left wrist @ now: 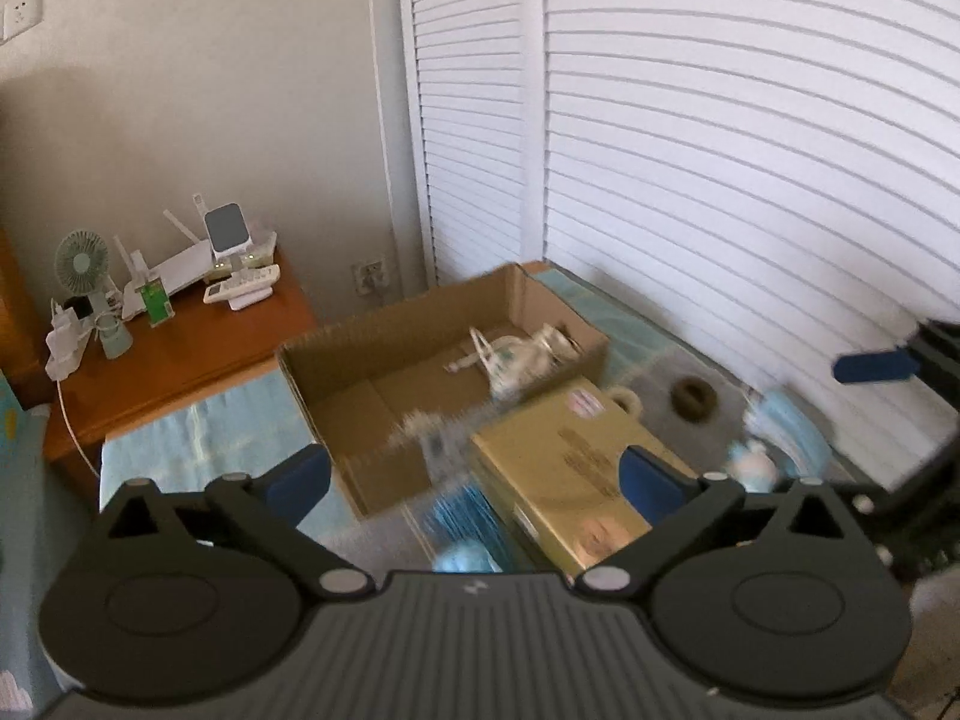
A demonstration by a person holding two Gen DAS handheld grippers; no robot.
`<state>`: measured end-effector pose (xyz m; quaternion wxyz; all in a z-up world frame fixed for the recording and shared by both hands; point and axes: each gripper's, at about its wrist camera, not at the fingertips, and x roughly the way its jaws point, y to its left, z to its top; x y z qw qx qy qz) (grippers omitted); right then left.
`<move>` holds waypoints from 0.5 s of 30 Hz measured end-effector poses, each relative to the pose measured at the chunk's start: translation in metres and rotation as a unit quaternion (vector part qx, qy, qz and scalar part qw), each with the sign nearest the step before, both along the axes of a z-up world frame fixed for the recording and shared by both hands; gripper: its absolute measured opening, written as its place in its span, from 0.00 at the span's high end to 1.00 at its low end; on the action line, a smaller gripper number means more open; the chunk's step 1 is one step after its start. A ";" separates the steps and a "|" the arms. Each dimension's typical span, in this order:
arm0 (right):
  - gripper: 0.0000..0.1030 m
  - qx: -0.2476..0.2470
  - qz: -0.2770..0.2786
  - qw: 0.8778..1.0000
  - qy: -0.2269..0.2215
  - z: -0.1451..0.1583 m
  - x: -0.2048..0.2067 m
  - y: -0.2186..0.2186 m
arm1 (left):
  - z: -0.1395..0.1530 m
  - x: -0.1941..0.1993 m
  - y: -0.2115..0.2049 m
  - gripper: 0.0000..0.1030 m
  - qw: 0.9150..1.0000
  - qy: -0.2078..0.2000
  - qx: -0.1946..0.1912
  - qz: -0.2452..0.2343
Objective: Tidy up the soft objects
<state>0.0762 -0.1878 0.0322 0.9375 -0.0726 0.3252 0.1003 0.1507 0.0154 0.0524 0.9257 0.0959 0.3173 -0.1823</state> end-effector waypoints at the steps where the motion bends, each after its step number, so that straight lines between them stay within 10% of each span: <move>1: 0.00 -0.003 0.001 1.000 0.002 -0.003 -0.004 0.000 | -0.004 -0.009 -0.001 0.01 1.000 0.001 0.000 0.001; 15: 0.00 0.007 0.077 0.996 0.046 -0.056 -0.038 0.001 | -0.067 -0.092 -0.001 0.01 0.998 0.050 -0.027 0.021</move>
